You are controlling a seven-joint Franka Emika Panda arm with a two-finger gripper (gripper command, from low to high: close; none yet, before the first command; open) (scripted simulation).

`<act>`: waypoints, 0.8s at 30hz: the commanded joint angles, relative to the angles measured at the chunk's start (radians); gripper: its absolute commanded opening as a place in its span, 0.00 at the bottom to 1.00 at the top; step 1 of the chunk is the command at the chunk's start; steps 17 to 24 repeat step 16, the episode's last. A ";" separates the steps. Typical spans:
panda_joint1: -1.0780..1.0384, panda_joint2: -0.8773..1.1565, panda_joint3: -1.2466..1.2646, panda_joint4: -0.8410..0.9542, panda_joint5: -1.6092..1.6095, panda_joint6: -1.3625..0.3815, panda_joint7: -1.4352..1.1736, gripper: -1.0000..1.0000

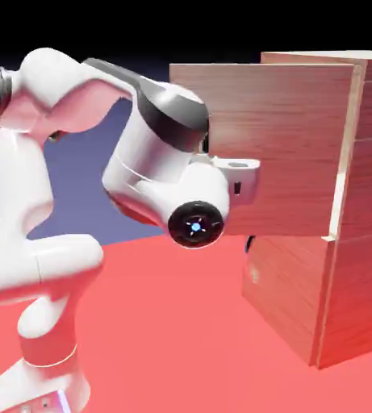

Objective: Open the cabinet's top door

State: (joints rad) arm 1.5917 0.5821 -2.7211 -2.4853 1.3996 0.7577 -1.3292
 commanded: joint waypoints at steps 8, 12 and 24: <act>-0.012 -0.290 0.033 0.251 -0.215 -0.060 -0.101 0.00; -0.002 -0.435 0.054 0.390 -0.307 -0.088 -0.121 0.00; 0.003 -0.487 0.061 0.442 -0.338 -0.099 -0.123 1.00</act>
